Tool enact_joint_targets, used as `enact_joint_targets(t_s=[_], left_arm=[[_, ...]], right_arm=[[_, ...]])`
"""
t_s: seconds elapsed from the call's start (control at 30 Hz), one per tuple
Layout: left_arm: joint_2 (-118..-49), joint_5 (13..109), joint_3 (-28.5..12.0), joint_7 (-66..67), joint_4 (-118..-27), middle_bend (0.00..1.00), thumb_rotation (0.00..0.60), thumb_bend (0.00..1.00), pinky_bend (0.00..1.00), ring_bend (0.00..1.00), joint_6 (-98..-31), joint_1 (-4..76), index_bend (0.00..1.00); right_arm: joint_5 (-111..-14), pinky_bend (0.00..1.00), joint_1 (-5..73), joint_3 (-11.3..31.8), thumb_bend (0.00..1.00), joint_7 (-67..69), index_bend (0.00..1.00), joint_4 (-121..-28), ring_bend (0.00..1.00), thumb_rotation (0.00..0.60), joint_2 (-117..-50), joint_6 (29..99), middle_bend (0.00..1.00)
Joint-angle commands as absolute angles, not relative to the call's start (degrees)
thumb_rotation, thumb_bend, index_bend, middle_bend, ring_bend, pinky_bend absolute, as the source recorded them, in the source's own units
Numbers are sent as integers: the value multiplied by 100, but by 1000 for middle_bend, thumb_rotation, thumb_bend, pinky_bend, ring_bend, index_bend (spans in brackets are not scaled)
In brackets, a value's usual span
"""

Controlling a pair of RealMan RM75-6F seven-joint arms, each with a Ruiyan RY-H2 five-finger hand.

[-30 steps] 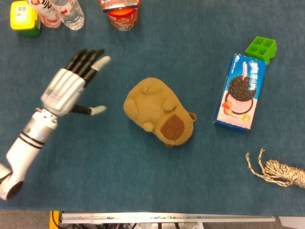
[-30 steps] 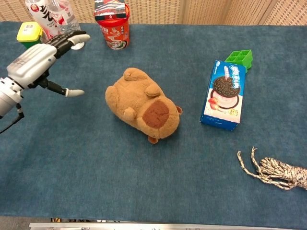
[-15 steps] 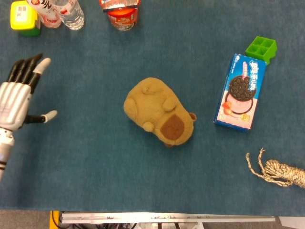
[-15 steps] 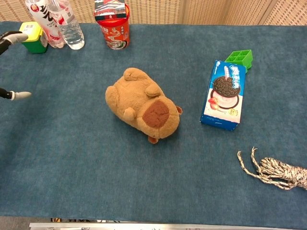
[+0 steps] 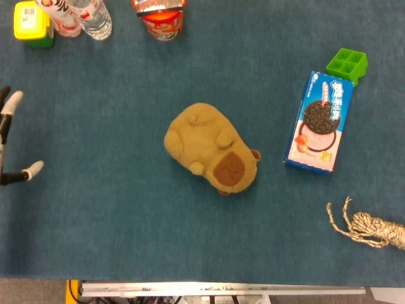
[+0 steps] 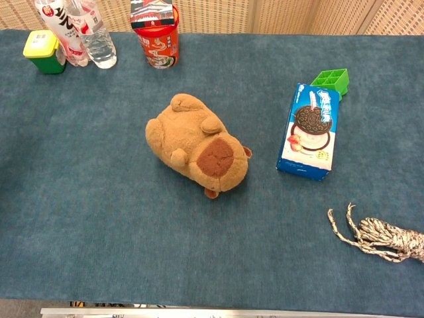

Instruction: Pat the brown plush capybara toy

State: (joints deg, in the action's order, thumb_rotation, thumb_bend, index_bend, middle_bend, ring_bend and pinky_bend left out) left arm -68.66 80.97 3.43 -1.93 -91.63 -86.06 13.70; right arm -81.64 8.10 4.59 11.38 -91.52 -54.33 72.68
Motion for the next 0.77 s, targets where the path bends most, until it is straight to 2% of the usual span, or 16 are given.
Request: enact_joint_targets(t_s=[0.03, 0.47, 0.77], left_arm=[[-6829, 8168, 378, -49, -9212, 0, 600, 38, 0, 0, -8762, 1203, 45], [-6735, 8404, 407, 132, -9402, 0, 600, 38, 0, 0, -9218, 616, 45], [-6667, 8476, 363, 154, -9527, 0, 600, 38, 0, 0, -9225, 426, 45]], right_arm=[[-8346, 181, 837, 435, 0, 1102, 354, -9123, 231, 600, -5490, 7395, 354], [-8708, 181, 854, 361, 0, 927, 354, -9167, 232, 600, -5604, 7701, 354], [-8856, 181, 900, 318, 0, 880, 354, -9230, 232, 600, -5622, 7766, 354]])
